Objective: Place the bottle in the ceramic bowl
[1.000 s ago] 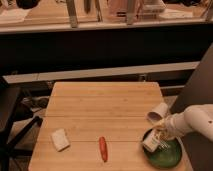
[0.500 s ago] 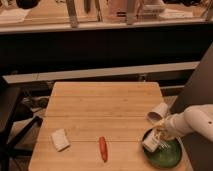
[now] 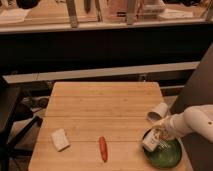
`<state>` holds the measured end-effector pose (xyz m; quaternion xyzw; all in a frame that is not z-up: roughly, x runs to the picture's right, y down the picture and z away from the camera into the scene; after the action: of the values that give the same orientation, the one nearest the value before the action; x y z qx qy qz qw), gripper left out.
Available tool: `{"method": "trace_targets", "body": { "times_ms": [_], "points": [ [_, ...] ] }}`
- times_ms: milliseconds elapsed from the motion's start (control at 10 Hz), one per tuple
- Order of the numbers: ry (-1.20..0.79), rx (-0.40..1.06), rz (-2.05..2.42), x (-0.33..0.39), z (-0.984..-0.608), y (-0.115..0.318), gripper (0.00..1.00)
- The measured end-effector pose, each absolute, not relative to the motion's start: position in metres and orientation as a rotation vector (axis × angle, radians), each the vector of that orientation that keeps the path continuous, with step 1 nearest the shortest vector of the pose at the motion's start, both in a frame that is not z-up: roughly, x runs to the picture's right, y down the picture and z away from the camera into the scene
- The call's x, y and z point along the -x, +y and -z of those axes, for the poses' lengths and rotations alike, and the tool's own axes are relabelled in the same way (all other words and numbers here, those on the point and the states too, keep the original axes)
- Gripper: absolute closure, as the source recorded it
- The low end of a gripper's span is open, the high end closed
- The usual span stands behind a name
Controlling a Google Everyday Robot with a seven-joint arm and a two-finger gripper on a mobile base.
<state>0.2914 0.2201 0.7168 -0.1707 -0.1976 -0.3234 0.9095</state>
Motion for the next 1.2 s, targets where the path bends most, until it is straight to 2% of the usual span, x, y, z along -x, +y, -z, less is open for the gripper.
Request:
{"method": "trace_targets", "body": {
  "times_ms": [300,500,900,1000,1200],
  "points": [
    [-0.406,0.352,0.670,-0.2908,-0.7161,0.2207,0.63],
    [-0.404,0.353,0.672,-0.2906,-0.7159,0.2217,0.76],
    [-0.399,0.354,0.671,-0.2901,-0.7151,0.2224,0.77],
    [-0.399,0.354,0.672,-0.2899,-0.7151,0.2228,0.73],
    [-0.395,0.355,0.674,-0.2898,-0.7145,0.2224,0.55]
  ]
}}
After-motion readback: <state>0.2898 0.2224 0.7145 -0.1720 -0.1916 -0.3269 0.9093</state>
